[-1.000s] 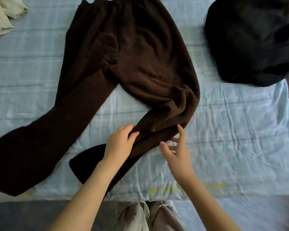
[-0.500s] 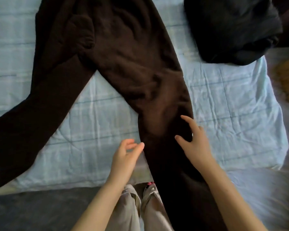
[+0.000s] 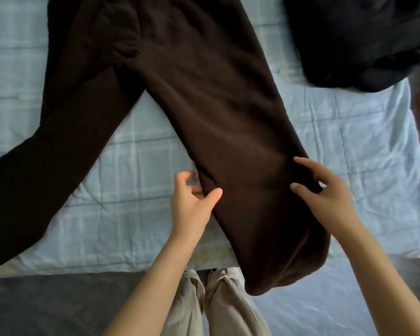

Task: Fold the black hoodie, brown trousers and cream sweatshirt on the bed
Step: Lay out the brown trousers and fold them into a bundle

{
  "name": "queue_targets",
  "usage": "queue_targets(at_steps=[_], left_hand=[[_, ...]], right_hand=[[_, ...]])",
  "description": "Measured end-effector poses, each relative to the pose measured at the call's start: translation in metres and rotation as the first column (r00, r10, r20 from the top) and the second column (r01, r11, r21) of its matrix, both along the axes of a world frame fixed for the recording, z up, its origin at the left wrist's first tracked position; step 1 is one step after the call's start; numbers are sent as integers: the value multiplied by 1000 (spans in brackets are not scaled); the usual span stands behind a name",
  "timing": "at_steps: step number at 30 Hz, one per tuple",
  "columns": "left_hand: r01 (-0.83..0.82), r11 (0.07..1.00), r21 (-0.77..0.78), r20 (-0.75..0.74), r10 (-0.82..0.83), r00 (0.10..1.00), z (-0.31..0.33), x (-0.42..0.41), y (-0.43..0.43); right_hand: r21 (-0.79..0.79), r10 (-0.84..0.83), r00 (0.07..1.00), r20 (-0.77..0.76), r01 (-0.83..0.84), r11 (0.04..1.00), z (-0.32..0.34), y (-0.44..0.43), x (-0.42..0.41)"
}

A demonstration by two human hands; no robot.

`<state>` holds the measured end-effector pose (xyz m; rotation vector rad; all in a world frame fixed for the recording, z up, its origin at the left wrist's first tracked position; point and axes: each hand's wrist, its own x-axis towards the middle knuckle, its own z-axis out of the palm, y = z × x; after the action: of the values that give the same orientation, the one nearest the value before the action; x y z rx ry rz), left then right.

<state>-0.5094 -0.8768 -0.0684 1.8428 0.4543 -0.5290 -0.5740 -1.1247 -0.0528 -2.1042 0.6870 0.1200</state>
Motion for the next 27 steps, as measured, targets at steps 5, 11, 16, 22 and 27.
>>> queue_targets(at_steps=[5,11,16,22,27], left_hand=[[0,983,-181,29,5,1000,-16,14,4],[176,983,53,248,-183,951,-19,27,-2],[171,982,-85,82,-164,983,-15,4,1],[159,970,-186,11,-160,987,-17,-44,2],[358,582,730,91,-601,794,-6,-38,-8]], right_hand=[[71,113,993,28,-115,991,-18,7,39],[0,105,993,48,-105,994,-27,-8,63],[146,101,995,1,-100,984,-20,-6,39],[54,187,979,-81,-183,982,-17,-2,-20],[-450,167,985,-48,-170,877,-20,28,-20]])
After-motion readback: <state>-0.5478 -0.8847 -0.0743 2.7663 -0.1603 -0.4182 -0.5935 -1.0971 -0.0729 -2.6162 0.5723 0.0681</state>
